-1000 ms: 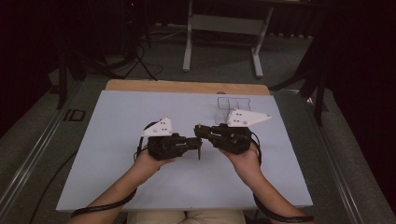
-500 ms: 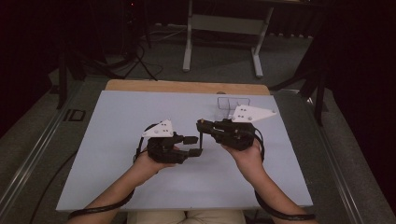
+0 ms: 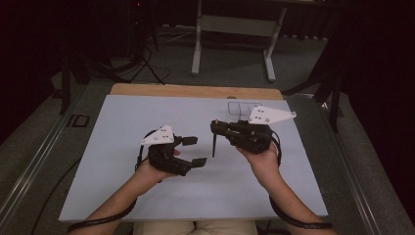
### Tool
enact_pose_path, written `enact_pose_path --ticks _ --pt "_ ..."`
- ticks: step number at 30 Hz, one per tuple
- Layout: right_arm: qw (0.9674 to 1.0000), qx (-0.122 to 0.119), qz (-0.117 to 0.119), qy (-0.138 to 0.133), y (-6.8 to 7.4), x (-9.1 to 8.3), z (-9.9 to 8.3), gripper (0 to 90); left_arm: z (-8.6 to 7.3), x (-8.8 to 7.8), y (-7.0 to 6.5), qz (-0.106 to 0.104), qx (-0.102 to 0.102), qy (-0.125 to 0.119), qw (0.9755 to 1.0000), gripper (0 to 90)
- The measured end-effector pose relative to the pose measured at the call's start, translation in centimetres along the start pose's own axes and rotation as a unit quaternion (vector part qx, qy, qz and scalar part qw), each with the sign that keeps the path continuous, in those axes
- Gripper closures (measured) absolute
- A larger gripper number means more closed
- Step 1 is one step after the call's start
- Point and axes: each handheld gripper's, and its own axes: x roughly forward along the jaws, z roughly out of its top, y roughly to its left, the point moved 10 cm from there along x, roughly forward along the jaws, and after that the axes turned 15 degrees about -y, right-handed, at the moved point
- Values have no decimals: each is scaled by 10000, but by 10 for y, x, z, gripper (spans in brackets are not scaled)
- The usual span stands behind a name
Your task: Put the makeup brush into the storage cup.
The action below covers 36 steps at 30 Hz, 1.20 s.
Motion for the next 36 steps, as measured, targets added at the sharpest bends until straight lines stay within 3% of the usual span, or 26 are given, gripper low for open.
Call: enact_pose_path --ticks 4,5,7,9,11,18,24,29,36 --pt "10000 -4 -46 -37 -4 -2 2 840 1 -4 3 84 -53 -22 9999 153" --pt "10000 -13 -67 -36 -5 -3 3 840 0 -6 4 73 -62 -1 10000 150" --pt "10000 -9 -75 -34 -7 -4 2 840 -2 -9 3 -57 -16 65 10000 54" --pt "10000 -32 -91 -25 -9 -4 2 840 -3 -11 3 -12 58 84 9999 42" --pt "9999 -35 -106 -15 -10 -5 2 840 -3 -13 3 -41 0 82 10000 27" --pt "9999 -47 -156 -7 -16 -6 2 840 -2 -20 12 214 95 -27 9997 14" --pt "9997 -63 -245 -21 -23 -10 4 840 -1 -36 24 573 216 -176 9980 4" --pt "9995 -100 -307 -47 -28 -11 7 840 -1 -52 32 939 342 -272 9946 2" --pt "9992 -134 -363 -71 -33 -12 10 840 -3 -70 37 1235 427 -286 9910 3"
